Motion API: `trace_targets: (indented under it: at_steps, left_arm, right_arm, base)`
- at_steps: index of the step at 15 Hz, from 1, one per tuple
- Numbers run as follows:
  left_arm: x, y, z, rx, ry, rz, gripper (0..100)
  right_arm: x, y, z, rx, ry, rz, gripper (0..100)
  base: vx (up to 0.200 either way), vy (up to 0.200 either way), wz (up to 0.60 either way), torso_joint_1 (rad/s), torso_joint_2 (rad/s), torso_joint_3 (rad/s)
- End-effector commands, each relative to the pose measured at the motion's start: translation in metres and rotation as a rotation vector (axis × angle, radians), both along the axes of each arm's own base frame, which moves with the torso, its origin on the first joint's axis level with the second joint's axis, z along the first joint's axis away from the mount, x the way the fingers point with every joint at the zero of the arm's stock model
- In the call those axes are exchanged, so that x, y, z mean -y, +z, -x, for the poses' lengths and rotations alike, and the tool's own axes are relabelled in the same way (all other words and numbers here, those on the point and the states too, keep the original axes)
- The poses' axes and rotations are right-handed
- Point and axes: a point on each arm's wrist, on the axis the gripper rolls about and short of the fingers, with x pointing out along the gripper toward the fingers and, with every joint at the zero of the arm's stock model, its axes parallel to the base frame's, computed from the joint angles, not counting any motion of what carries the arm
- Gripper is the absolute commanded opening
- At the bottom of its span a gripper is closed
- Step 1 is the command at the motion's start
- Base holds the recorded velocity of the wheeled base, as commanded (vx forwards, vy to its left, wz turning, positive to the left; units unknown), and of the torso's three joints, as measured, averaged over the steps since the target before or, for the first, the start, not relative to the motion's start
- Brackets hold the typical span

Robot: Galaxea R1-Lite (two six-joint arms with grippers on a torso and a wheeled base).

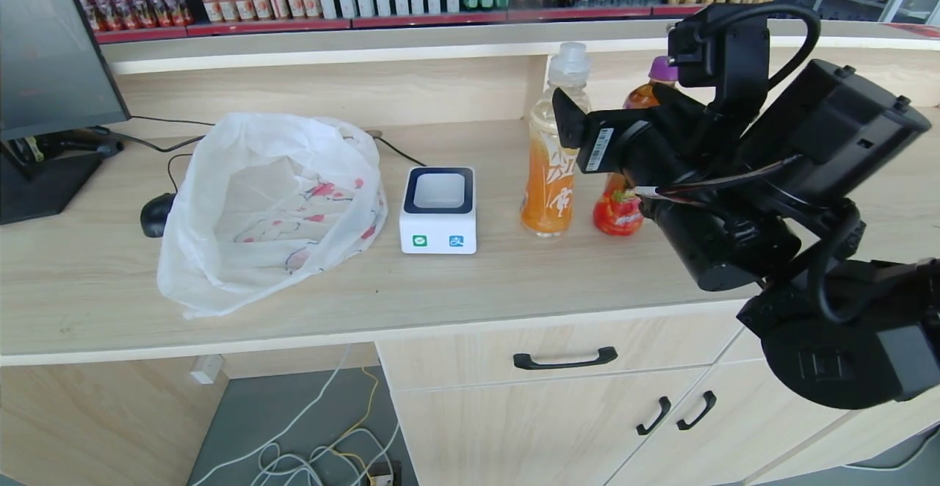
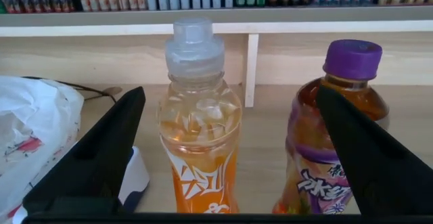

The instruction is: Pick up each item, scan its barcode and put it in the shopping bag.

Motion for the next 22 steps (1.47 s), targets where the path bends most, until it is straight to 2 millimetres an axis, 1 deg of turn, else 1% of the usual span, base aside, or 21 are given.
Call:
trace_targets:
  at_steps: [1,2,4,11,13,15,19,22]
  left_arm:
    - [0.0,0.0,0.0,0.001,-0.002,0.0,100]
    - [0.0,0.0,0.0,0.001,0.0,0.0,100]
    - [0.0,0.0,0.0,0.0,0.0,0.0,100]
    - [0.0,0.0,0.0,0.001,0.0,0.0,100]
    - [0.0,0.0,0.0,0.0,-0.002,0.0,100]
    - [0.0,0.0,0.0,0.0,0.0,0.0,100]
    - [0.0,0.0,0.0,0.0,0.0,0.0,100]
    - [0.0,0.0,0.0,0.0,0.0,-0.001,100]
  right_arm:
    - [-0.006,-0.004,-0.007,-0.006,0.002,0.003,100]
    - [-0.009,-0.007,-0.009,-0.01,0.005,0.006,100]
    - [-0.019,-0.011,-0.021,-0.009,0.008,0.004,100]
    - [-0.024,-0.016,-0.03,-0.02,0.017,-0.033,100]
    - [-0.029,-0.025,-0.035,-0.042,0.027,-0.042,100]
    - [-0.026,-0.028,-0.041,-0.041,0.04,-0.028,100]
    - [-0.03,-0.036,-0.045,-0.052,0.057,-0.011,100]
    - [-0.026,-0.045,-0.054,-0.068,0.035,-0.001,100]
  base:
    - [0.0,0.0,0.0,0.0,0.0,0.0]
    - [0.0,0.0,0.0,0.0,0.0,0.0]
    - [0.0,0.0,0.0,0.0,0.0,0.0]
    - [0.0,0.0,0.0,0.0,0.0,0.0]
    - [0.0,0.0,0.0,0.0,0.0,0.0]
    - [0.0,0.0,0.0,0.0,0.0,0.0]
    - [0.0,0.0,0.0,0.0,0.0,0.0]
    - [0.0,0.0,0.0,0.0,0.0,0.0]
